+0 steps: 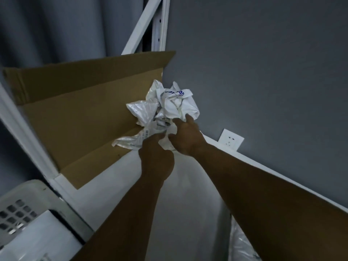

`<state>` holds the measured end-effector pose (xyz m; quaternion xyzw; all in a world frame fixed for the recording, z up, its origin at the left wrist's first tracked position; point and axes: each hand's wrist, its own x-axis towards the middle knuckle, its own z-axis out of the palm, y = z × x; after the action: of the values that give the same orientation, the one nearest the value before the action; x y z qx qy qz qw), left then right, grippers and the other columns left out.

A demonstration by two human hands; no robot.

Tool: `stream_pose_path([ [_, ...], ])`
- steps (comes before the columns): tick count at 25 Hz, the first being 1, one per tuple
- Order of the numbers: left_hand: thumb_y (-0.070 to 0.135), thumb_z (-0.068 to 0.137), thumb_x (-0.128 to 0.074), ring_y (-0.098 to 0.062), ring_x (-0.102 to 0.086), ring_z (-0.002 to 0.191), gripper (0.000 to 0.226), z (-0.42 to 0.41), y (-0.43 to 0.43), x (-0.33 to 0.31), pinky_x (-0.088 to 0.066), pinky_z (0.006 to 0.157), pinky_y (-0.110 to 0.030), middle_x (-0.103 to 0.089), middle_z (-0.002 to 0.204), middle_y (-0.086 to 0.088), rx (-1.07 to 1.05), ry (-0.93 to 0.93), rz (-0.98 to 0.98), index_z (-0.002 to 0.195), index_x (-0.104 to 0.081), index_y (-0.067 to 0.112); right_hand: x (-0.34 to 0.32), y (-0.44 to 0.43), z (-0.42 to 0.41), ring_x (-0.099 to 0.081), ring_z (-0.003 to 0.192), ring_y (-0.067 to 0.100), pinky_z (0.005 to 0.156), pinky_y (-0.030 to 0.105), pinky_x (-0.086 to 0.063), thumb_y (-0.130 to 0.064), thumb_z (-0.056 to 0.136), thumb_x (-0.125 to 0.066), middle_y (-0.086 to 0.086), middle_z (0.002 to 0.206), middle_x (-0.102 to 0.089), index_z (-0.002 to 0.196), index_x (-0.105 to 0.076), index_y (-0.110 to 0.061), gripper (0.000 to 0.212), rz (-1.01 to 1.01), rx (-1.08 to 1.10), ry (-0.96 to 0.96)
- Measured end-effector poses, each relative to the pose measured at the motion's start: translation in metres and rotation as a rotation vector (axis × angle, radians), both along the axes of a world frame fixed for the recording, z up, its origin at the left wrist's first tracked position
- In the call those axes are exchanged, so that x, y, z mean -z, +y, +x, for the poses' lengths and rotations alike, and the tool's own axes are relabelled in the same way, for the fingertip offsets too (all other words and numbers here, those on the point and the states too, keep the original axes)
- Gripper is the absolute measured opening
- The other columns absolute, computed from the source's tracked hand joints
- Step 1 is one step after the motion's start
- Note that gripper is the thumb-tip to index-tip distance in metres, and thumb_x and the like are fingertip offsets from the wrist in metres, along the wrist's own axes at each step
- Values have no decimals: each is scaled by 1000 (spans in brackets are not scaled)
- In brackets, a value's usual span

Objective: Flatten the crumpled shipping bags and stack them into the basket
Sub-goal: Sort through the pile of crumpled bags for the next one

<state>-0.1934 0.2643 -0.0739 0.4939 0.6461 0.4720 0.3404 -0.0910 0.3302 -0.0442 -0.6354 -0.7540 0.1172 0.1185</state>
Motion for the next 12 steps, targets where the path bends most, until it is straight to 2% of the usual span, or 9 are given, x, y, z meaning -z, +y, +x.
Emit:
stream_pose_path([
  [3,-4,78,-63,-30,-60,110,43,-8,16,11,-50,97,-50,-65,116,-14,-21,-71,87,121,-62,4,-4,32,-21,-28,140,47,114,49,-32,-35,93,-60,17,162,-14,146,-44,-24,56,14,-6,-34],
  [5,-5,80,-62,-27,-57,117,48,-14,26,18,-48,101,-47,-61,125,-11,-27,-91,28,126,-60,9,-2,49,-31,-26,142,48,115,51,-31,-33,95,-57,17,164,-5,148,-40,-25,57,-6,-19,-71],
  [8,-5,82,-60,-26,-49,129,56,-14,28,18,-44,108,-46,-54,139,-8,-26,-108,-26,135,-54,14,4,60,-34,-22,145,48,116,51,-28,-32,98,-51,14,166,0,155,-26,-24,62,-48,-23,-112],
  [10,-5,82,-58,-24,-43,135,61,-16,30,20,-39,112,-45,-48,145,-7,-21,-116,-44,140,-50,15,9,63,-38,-18,147,45,117,51,-26,-28,99,-50,11,167,3,159,-14,-18,71,-71,-17,-114],
  [12,-4,82,-58,-23,-41,137,64,-19,30,20,-38,113,-45,-46,148,-6,-25,-118,-57,142,-47,15,11,62,-39,-20,147,44,117,51,-28,-25,98,-53,10,167,2,159,-8,-11,77,-57,-14,-86],
])
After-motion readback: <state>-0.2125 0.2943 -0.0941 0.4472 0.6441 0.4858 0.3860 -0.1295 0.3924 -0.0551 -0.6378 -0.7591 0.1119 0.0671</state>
